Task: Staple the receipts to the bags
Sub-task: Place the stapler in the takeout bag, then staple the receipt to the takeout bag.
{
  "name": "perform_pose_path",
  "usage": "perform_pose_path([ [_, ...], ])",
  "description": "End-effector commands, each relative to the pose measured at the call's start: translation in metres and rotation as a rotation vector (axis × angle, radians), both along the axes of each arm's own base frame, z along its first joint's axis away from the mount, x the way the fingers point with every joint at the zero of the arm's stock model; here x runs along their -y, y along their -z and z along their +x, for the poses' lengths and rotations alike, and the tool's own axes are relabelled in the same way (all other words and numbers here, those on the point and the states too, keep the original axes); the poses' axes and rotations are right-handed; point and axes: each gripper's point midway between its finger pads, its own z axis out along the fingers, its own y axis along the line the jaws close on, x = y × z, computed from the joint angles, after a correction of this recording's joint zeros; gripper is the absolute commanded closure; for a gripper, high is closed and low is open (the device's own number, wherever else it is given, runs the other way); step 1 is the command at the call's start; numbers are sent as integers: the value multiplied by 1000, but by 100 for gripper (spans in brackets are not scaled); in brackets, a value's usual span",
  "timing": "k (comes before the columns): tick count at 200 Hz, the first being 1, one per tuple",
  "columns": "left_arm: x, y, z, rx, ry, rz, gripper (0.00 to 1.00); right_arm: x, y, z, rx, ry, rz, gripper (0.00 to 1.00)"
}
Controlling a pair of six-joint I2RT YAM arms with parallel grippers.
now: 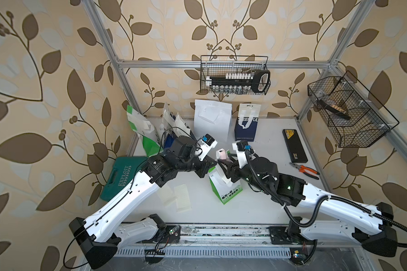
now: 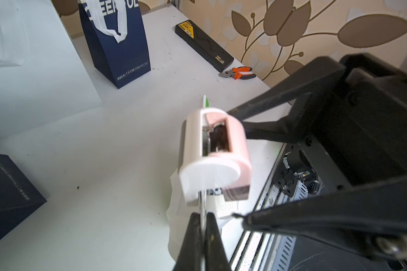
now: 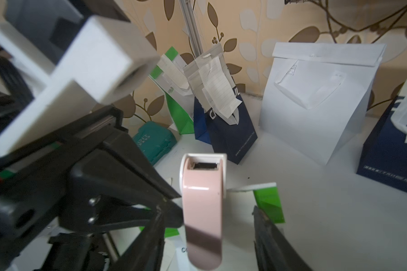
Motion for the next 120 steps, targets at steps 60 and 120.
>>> perform_pose_path([
  [60,7,-34,-44,192,328,-45,100,31,-25,-47,-67,-358,-28,11],
  [120,12,-36,-65,130,423,-86,100,19,-19,-55,-68,-579,-53,0],
])
